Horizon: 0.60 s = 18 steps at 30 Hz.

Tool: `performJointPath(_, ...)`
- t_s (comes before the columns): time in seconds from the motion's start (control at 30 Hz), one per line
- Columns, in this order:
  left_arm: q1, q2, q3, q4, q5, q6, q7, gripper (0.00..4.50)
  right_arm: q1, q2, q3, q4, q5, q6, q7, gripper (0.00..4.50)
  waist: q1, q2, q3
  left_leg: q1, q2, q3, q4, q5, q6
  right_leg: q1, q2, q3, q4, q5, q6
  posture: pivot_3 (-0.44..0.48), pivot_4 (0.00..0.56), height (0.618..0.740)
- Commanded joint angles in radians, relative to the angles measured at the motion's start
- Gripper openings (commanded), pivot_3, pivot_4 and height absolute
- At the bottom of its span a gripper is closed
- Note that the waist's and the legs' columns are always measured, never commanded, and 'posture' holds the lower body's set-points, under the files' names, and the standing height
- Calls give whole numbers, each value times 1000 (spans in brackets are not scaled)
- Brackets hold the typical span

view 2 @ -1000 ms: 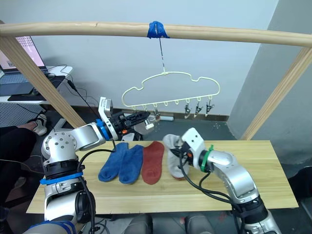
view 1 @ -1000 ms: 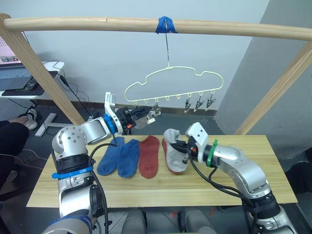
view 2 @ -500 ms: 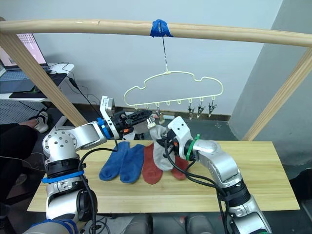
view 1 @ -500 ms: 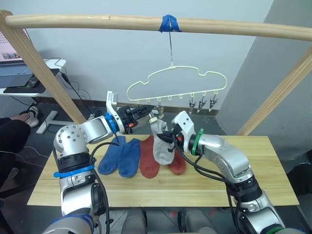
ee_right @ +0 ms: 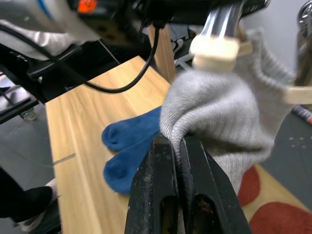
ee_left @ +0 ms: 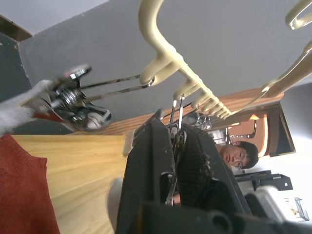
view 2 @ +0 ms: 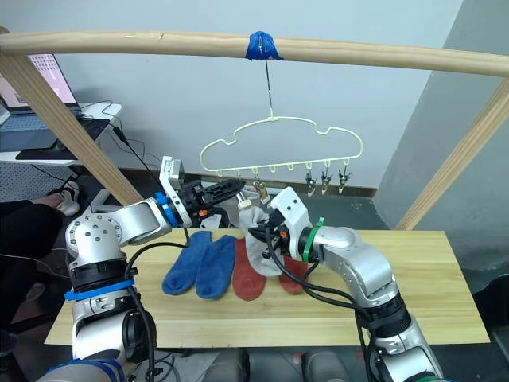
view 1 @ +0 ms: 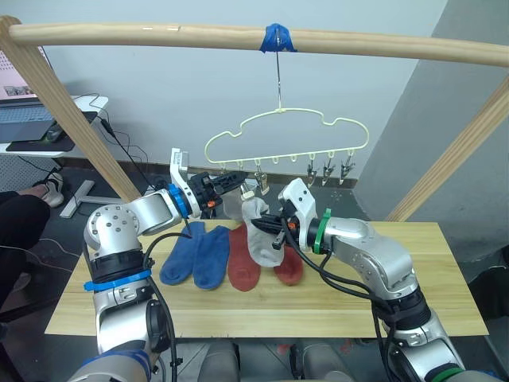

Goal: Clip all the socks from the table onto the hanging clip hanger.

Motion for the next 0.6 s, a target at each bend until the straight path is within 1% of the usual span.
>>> performJointPath(0.03, -15, 12, 14, -2, -24, -5, -5, 186, -3, -2, -8, -54, 34, 2, 2, 34, 0, 0, 0, 0, 0, 0, 0, 0, 0, 0, 0, 0, 0, 0, 0, 2, 148, 740)
performJointPath(0.27, -16, 0, 3, -4, -39, 6, -9, 186, -12, 7, -14, -39, 43, -3, -13, 34, 0, 0, 0, 0, 0, 0, 0, 0, 0, 0, 0, 0, 0, 0, 0, -2, 147, 740)
performJointPath(0.6, 10, 18, -18, -11, -28, -2, -29, 186, -35, 19, -31, -26, 58, -3, -29, 34, -1, 0, 1, -1, 0, 0, 0, 0, 0, 0, 0, 0, -1, 0, 0, 1, 143, 740)
